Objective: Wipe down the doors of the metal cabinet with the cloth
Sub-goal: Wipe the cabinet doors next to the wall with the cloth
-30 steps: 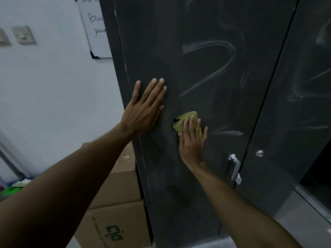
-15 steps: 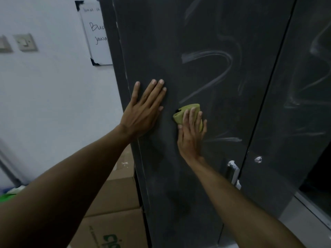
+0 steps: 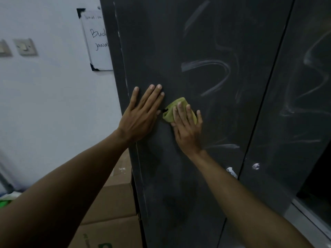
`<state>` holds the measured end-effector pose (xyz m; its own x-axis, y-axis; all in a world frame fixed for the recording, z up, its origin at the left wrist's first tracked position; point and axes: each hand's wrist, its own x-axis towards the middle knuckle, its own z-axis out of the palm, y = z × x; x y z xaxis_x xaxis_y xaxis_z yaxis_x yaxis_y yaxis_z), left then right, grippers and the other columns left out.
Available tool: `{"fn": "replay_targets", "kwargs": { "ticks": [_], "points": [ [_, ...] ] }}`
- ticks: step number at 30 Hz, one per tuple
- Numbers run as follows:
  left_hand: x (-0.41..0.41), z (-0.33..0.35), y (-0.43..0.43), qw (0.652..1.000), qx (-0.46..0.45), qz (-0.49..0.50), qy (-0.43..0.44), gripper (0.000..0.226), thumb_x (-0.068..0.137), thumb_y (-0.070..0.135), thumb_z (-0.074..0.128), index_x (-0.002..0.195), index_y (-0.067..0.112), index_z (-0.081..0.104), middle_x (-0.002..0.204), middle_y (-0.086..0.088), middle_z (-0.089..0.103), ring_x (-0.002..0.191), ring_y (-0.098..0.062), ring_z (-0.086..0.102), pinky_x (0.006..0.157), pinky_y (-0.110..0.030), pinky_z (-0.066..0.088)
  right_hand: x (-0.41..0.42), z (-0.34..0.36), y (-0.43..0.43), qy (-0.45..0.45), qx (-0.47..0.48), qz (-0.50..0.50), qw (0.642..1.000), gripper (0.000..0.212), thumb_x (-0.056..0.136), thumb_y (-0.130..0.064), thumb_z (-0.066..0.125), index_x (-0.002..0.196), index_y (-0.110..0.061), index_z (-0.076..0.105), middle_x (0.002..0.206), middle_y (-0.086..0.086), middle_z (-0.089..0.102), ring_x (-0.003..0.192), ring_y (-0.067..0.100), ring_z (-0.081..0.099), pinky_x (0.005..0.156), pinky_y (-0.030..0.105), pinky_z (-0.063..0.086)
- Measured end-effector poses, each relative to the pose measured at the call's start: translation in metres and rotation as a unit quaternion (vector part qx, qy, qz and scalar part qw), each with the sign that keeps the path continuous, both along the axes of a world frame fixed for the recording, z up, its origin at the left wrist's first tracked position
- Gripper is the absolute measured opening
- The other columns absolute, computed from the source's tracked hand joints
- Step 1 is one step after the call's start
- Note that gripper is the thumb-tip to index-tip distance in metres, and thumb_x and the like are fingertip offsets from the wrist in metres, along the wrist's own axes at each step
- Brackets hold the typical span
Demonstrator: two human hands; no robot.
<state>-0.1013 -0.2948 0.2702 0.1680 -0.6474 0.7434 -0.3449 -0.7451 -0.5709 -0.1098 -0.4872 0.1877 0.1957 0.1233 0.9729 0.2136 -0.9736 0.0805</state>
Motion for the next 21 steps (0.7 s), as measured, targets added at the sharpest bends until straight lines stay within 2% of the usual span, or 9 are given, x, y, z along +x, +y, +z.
{"fn": "replay_targets", "kwargs": {
  "ticks": [3, 5, 9, 10, 13, 15, 18, 19, 21],
  "points": [
    [0.0, 0.004, 0.007, 1.0, -0.005, 0.015, -0.015, 0.055, 0.102, 0.033, 0.034, 0.149, 0.006, 0.025, 0.156, -0.017, 0.026, 0.145, -0.031, 0.023, 0.117, -0.051, 0.007, -0.001, 0.003, 0.008, 0.007, 0.128, 0.009, 0.992, 0.048, 0.103, -0.029, 0.037, 0.147, -0.011, 0.033, 0.153, 0.004, 0.029, 0.142, 0.029, 0.028, 0.112, 0.056, 0.02],
    [0.001, 0.008, 0.011, 1.0, -0.01, 0.017, -0.019, 0.056, 0.102, 0.036, 0.033, 0.149, 0.006, 0.025, 0.155, -0.018, 0.027, 0.144, -0.031, 0.024, 0.117, -0.051, 0.008, -0.001, 0.007, 0.021, 0.016, 0.173, 0.017, 0.985, 0.049, 0.104, -0.03, 0.033, 0.148, -0.01, 0.032, 0.155, 0.007, 0.028, 0.144, 0.031, 0.024, 0.114, 0.056, 0.019],
    [0.003, 0.011, 0.013, 1.0, -0.012, 0.009, -0.012, 0.058, 0.102, 0.038, 0.031, 0.149, 0.005, 0.023, 0.156, -0.018, 0.025, 0.145, -0.031, 0.021, 0.118, -0.049, 0.005, 0.0, 0.02, 0.012, 0.0, 0.062, 0.02, 0.998, 0.045, 0.102, -0.027, 0.042, 0.144, -0.012, 0.039, 0.15, 0.008, 0.039, 0.142, 0.029, 0.029, 0.112, 0.056, 0.024],
    [0.004, 0.01, 0.012, 1.0, -0.016, 0.01, -0.013, 0.058, 0.102, 0.038, 0.031, 0.15, 0.005, 0.023, 0.156, -0.017, 0.024, 0.145, -0.03, 0.02, 0.118, -0.049, 0.005, 0.0, 0.027, 0.005, -0.01, 0.068, 0.019, 0.997, 0.045, 0.101, -0.027, 0.044, 0.144, -0.013, 0.041, 0.15, 0.008, 0.04, 0.142, 0.028, 0.031, 0.112, 0.055, 0.025],
    [0.004, 0.008, 0.008, 0.999, -0.029, 0.015, -0.023, 0.057, 0.103, 0.037, 0.032, 0.15, 0.005, 0.023, 0.157, -0.016, 0.023, 0.146, -0.029, 0.016, 0.118, -0.051, 0.006, 0.0, 0.048, -0.002, -0.048, 0.166, 0.055, 0.983, 0.041, 0.1, -0.023, 0.049, 0.139, -0.009, 0.049, 0.147, 0.016, 0.043, 0.14, 0.033, 0.033, 0.111, 0.052, 0.031],
    [0.003, 0.009, 0.005, 0.999, -0.034, 0.015, -0.025, 0.057, 0.103, 0.036, 0.032, 0.15, 0.005, 0.023, 0.157, -0.016, 0.024, 0.146, -0.028, 0.015, 0.118, -0.051, 0.006, 0.001, 0.051, 0.005, -0.056, 0.104, 0.077, 0.99, 0.038, 0.098, -0.018, 0.055, 0.135, -0.007, 0.055, 0.143, 0.016, 0.048, 0.138, 0.035, 0.036, 0.11, 0.051, 0.034],
    [0.004, 0.015, 0.002, 0.999, -0.037, 0.009, -0.027, 0.058, 0.103, 0.036, 0.033, 0.15, 0.004, 0.023, 0.157, -0.017, 0.023, 0.146, -0.029, 0.017, 0.118, -0.053, 0.006, 0.0, 0.052, -0.002, -0.052, -0.028, 0.042, 0.997, 0.039, 0.098, -0.022, 0.057, 0.135, -0.013, 0.055, 0.144, 0.007, 0.048, 0.138, 0.029, 0.039, 0.109, 0.049, 0.035],
    [0.005, 0.018, 0.002, 0.999, -0.039, 0.006, -0.029, 0.058, 0.103, 0.036, 0.033, 0.15, 0.004, 0.023, 0.157, -0.017, 0.023, 0.146, -0.03, 0.018, 0.118, -0.053, 0.006, 0.001, 0.055, -0.008, -0.056, -0.024, 0.02, 0.998, 0.039, 0.099, -0.025, 0.054, 0.137, -0.015, 0.053, 0.146, 0.004, 0.046, 0.138, 0.027, 0.039, 0.109, 0.05, 0.034],
    [0.006, 0.022, 0.002, 0.999, -0.045, 0.005, -0.03, 0.058, 0.103, 0.037, 0.033, 0.15, 0.005, 0.023, 0.157, -0.017, 0.023, 0.146, -0.03, 0.017, 0.118, -0.053, 0.006, 0.001, 0.061, -0.014, -0.054, 0.068, -0.006, 0.996, 0.042, 0.101, -0.029, 0.048, 0.141, -0.015, 0.048, 0.151, 0.001, 0.037, 0.14, 0.025, 0.036, 0.11, 0.052, 0.03]
  ]
}}
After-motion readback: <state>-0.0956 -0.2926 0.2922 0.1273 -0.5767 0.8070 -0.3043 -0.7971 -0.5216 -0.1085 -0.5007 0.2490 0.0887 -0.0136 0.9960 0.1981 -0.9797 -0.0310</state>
